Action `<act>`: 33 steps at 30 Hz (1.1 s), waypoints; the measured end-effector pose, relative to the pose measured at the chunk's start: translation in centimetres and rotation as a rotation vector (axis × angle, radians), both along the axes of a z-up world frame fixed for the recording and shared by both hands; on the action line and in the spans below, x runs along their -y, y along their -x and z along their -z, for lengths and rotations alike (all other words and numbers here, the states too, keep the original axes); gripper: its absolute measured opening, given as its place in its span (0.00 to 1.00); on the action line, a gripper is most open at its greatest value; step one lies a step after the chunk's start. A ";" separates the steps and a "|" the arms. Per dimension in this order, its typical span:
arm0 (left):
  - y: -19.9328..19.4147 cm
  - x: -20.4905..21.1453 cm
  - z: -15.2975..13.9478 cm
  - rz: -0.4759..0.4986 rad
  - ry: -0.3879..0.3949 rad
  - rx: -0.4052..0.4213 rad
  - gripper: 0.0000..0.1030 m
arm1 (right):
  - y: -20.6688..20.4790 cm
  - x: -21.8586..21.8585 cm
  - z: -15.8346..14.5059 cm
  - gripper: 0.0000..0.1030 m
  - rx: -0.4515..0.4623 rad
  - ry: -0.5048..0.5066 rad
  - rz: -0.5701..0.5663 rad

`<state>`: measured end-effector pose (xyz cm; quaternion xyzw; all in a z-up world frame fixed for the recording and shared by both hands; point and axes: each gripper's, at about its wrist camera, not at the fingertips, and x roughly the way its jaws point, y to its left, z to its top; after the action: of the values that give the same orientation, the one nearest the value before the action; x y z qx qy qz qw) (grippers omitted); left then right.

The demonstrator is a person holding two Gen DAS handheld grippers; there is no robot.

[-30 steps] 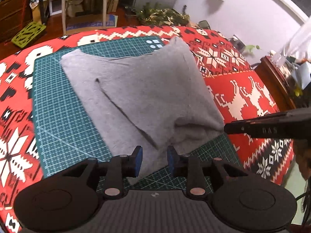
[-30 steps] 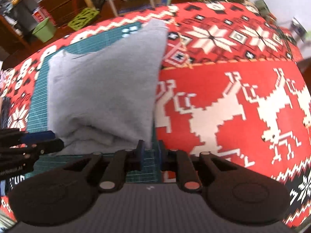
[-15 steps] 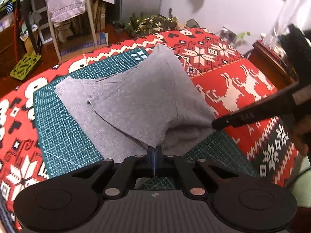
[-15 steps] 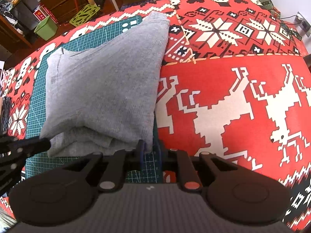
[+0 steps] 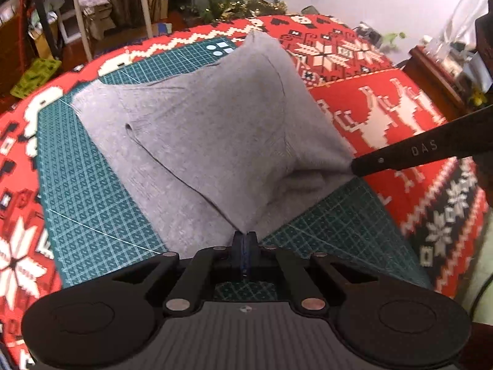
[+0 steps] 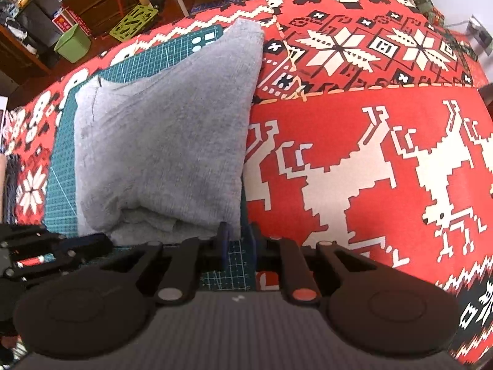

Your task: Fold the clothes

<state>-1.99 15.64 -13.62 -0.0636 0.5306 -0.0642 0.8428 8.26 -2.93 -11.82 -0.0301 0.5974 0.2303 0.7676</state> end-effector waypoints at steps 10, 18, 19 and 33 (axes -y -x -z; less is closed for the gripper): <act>-0.2 -3.5 -3.8 -0.049 0.008 0.090 0.14 | -3.1 0.1 -2.7 0.14 0.079 -0.046 0.038; -5.6 -7.4 -3.0 -0.151 -0.079 0.143 0.23 | -7.0 -1.7 -2.8 0.14 0.108 -0.086 0.068; -6.1 -7.6 -2.8 -0.151 -0.073 0.142 0.23 | -7.2 -1.9 -2.8 0.14 0.108 -0.086 0.065; -7.7 -8.4 -3.4 -0.123 -0.113 0.108 0.02 | -11.5 -5.7 -2.7 0.14 0.185 -0.095 -0.012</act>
<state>5.68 24.09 -10.25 -0.0448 0.4823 0.0145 0.8747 19.78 2.74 -9.09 -0.0184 0.5120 0.2594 0.8187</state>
